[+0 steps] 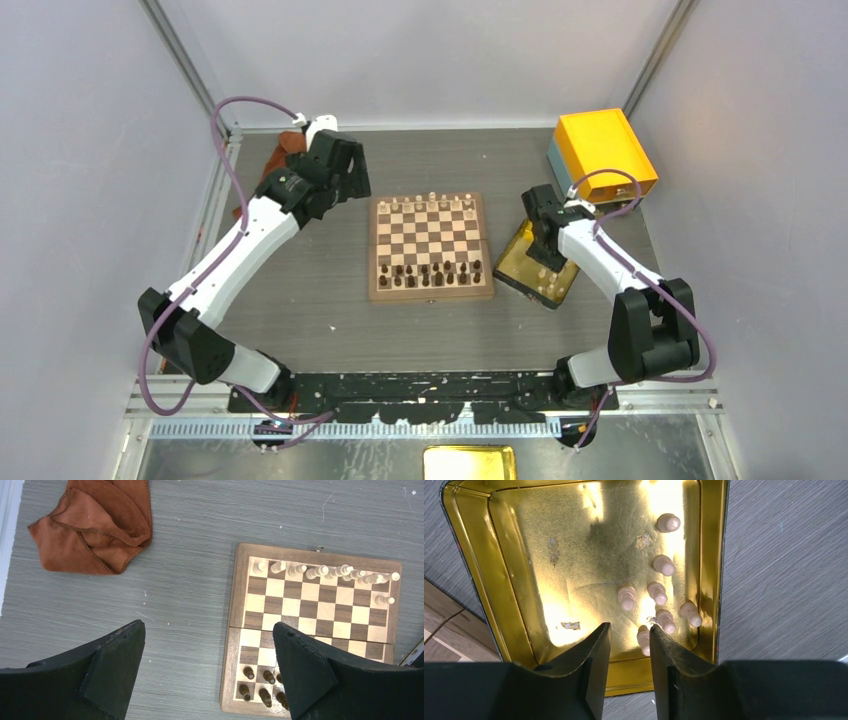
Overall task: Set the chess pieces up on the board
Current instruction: Pick up the chess piece from the storage box.
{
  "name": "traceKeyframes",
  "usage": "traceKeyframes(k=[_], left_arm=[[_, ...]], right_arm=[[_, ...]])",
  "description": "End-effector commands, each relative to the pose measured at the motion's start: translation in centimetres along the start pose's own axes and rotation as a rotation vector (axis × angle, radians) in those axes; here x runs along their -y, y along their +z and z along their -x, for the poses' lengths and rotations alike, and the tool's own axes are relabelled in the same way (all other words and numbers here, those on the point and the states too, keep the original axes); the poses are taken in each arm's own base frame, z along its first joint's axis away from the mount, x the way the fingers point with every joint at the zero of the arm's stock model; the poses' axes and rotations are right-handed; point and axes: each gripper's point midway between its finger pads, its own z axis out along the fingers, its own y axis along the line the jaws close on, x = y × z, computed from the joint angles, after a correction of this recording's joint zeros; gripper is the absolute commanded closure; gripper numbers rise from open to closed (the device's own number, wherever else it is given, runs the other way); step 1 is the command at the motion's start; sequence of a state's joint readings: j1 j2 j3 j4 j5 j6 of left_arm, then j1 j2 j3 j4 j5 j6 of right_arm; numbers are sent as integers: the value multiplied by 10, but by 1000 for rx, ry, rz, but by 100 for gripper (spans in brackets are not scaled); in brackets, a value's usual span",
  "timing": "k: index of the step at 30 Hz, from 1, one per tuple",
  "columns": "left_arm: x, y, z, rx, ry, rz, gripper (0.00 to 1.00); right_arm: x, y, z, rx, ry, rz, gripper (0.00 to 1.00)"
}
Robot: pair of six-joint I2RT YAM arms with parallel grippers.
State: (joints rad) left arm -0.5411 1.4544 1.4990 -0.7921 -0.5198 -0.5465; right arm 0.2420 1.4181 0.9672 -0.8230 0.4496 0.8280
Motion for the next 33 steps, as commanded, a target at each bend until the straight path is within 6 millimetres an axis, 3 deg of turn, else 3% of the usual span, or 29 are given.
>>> traceKeyframes(k=[1,15,33], left_arm=[[-3,-16,29,112,-69,-11,0],[-6,-16,30,119,-65,1,0],[-6,-15,27,110,-65,-1,1]], right_arm=[[-7,2,11,37,68,40,61],[-7,27,0,1,71,27,64],[-6,35,-6,-20,75,28,67]])
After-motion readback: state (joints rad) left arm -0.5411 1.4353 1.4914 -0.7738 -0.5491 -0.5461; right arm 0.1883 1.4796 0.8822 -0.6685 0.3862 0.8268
